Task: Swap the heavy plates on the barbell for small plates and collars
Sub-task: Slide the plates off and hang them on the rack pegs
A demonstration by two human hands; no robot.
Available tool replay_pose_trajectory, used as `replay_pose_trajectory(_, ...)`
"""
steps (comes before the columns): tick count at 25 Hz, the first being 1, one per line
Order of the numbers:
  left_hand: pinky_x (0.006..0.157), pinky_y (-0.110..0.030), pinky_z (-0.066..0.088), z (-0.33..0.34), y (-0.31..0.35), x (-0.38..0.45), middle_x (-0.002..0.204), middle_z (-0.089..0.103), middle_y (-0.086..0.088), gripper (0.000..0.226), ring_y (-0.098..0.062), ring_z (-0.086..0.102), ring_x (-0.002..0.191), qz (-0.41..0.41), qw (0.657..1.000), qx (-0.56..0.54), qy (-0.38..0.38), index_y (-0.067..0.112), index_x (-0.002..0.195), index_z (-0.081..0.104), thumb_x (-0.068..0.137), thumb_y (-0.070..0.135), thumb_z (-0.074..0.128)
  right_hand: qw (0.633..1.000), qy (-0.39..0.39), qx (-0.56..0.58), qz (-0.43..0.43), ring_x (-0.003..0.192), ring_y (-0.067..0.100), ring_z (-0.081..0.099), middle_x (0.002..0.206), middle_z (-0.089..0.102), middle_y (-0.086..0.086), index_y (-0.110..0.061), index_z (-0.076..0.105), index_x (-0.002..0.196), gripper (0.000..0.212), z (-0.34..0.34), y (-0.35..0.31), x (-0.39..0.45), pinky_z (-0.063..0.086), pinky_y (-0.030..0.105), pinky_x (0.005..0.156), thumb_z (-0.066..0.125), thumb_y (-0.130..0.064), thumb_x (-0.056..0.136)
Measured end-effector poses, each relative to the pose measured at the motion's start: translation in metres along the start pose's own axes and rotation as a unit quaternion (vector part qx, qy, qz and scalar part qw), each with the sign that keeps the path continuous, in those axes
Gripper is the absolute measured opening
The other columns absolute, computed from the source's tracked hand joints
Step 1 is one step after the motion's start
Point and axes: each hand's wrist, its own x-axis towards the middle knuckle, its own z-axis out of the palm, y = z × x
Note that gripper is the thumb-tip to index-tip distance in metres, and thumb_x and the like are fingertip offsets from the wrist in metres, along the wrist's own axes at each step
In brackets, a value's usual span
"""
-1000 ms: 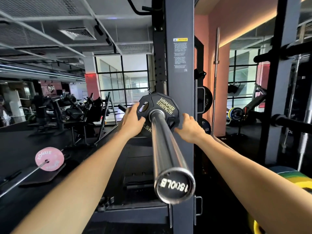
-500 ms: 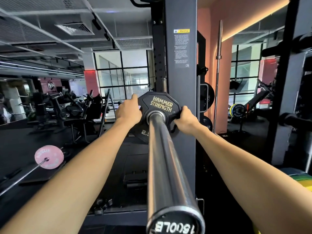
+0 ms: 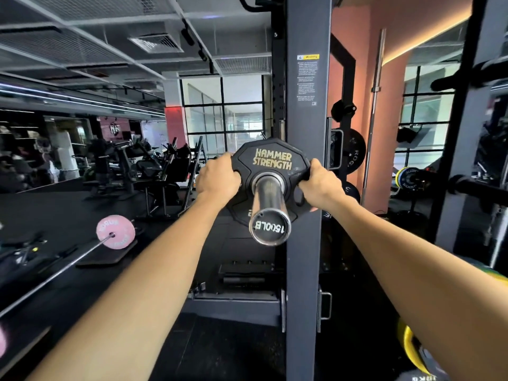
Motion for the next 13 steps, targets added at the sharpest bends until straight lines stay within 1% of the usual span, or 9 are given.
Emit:
replay_pose_trajectory(3,0.077,-0.039,0.041,-0.027,0.003,-0.036,0.119,0.06,-0.021,0.042,-0.04,0.055,0.109,-0.006,1.0,0.001,0.006,0.012,0.132,0.05,0.089,0.011,0.048,1.0,0.006,-0.011,-0.024,0.075,0.032,0.049,0.083,0.052,0.009,-0.01,0.04,0.105,0.016,-0.019,-0.007,-0.037,0.04,0.036,0.07,0.047,-0.016,0.092)
replay_pose_trajectory(6,0.077,-0.041,0.042,-0.051,0.005,-0.067,0.117,0.059,-0.022,0.042,-0.041,0.055,0.109,-0.008,1.0,0.005,0.004,0.009,0.132,0.049,0.089,0.011,0.047,0.999,0.006,-0.022,-0.026,0.077,0.033,0.049,0.084,0.053,0.011,-0.01,0.039,0.104,0.017,-0.035,-0.016,-0.067,0.038,0.036,0.069,0.047,-0.015,0.091)
replay_pose_trajectory(8,0.072,-0.039,0.04,-0.065,0.007,-0.085,0.113,0.06,-0.021,0.039,-0.039,0.055,0.103,-0.013,1.0,0.002,0.001,0.008,0.128,0.05,0.089,0.01,0.048,0.999,0.006,-0.025,-0.026,0.077,0.035,0.051,0.085,0.055,0.013,-0.011,0.036,0.1,0.015,-0.044,-0.021,-0.084,0.039,0.037,0.069,0.047,-0.015,0.091)
replay_pose_trajectory(10,0.069,-0.038,0.04,-0.078,0.008,-0.101,0.11,0.061,-0.019,0.035,-0.036,0.055,0.095,-0.014,1.0,-0.004,0.002,0.008,0.124,0.051,0.09,0.01,0.048,0.999,0.012,-0.028,-0.029,0.078,0.035,0.051,0.09,0.06,0.017,-0.011,0.034,0.098,0.015,-0.053,-0.025,-0.102,0.039,0.037,0.068,0.047,-0.016,0.09)
replay_pose_trajectory(13,0.07,-0.037,0.04,-0.099,0.01,-0.126,0.113,0.06,-0.019,0.037,-0.038,0.056,0.102,-0.013,1.0,-0.008,-0.004,0.009,0.128,0.05,0.091,0.011,0.047,0.999,0.014,-0.03,-0.035,0.081,0.038,0.053,0.099,0.063,0.02,-0.011,0.035,0.099,0.014,-0.068,-0.033,-0.133,0.038,0.038,0.068,0.046,-0.015,0.09)
